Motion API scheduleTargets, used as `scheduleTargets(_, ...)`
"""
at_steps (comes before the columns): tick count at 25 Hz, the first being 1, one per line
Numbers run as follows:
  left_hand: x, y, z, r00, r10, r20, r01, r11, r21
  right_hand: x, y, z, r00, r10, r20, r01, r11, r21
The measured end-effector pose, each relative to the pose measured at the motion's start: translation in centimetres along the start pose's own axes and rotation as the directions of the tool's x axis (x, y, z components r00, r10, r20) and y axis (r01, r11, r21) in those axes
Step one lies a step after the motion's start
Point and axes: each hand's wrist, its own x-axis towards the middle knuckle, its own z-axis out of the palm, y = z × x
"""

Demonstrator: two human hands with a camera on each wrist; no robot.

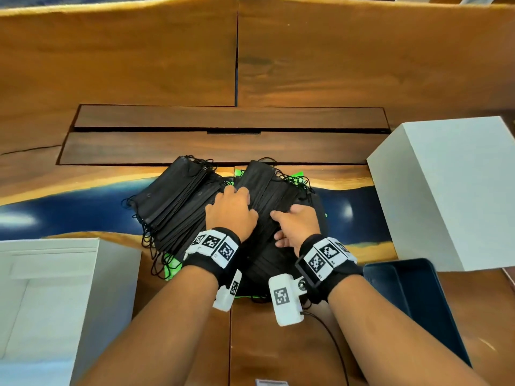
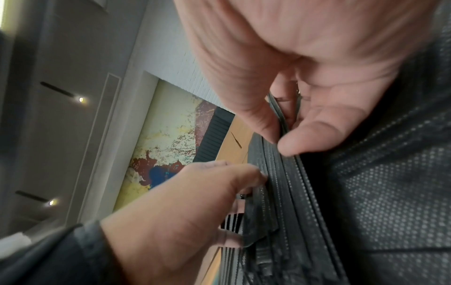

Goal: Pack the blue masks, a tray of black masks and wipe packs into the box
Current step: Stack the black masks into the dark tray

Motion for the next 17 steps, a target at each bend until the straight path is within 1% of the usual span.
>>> scheduleTargets(2,0.0,-0.3,0.0,1.0,0.013,0.008,-0.012,0.997,-0.079,-0.1,-0.2,0.0,0.999,0.014,0.037,-0.017,0.997,0.071)
scheduleTargets(4,0.0,-0.4,-0.1,0.997,0.022,0.075,-0.012,0.991,-0.134,-0.4,-0.2,0.0,0.994,0.033,0.101,-0.045,0.991,0.122)
scheduleTargets(6,0.0,-0.3,-0.2,0.991,0.048,0.128,-0.034,0.993,-0.116,-0.5,-0.1,0.2,0.989,0.04,0.141,-0.053,0.995,0.09)
scheduleTargets(7,-0.2,-0.3,-0.2,0.988,0.063,0.141,-0.048,0.993,-0.109,-0.4,0.0,0.3,0.989,0.039,0.14,-0.049,0.996,0.076)
scheduleTargets(9,-0.6,-0.4,-0.3,0.988,0.086,0.131,-0.066,0.987,-0.147,-0.3,-0.2,0.5,0.994,0.006,0.107,-0.012,0.998,0.062)
scheduleTargets(12,-1.4,-0.5,-0.7,0.993,0.078,0.084,-0.053,0.962,-0.267,-0.9,-0.5,0.4,0.992,-0.088,0.089,0.082,0.995,0.064)
scheduleTargets(14,-2.1,-0.4,-1.2,0.994,0.084,0.065,-0.06,0.948,-0.313,-1.8,-0.7,0.0,0.983,-0.137,0.121,0.122,0.984,0.129)
scheduleTargets(16,-2.9,-0.2,-1.7,0.993,0.093,0.067,-0.061,0.924,-0.379,-2.8,-0.9,-0.3,0.973,-0.146,0.179,0.1,0.966,0.24)
scheduleTargets(17,-3.2,-0.3,-1.9,0.992,0.101,0.074,-0.058,0.896,-0.441,-3.4,-1.0,-0.5,0.966,-0.154,0.207,0.094,0.958,0.272)
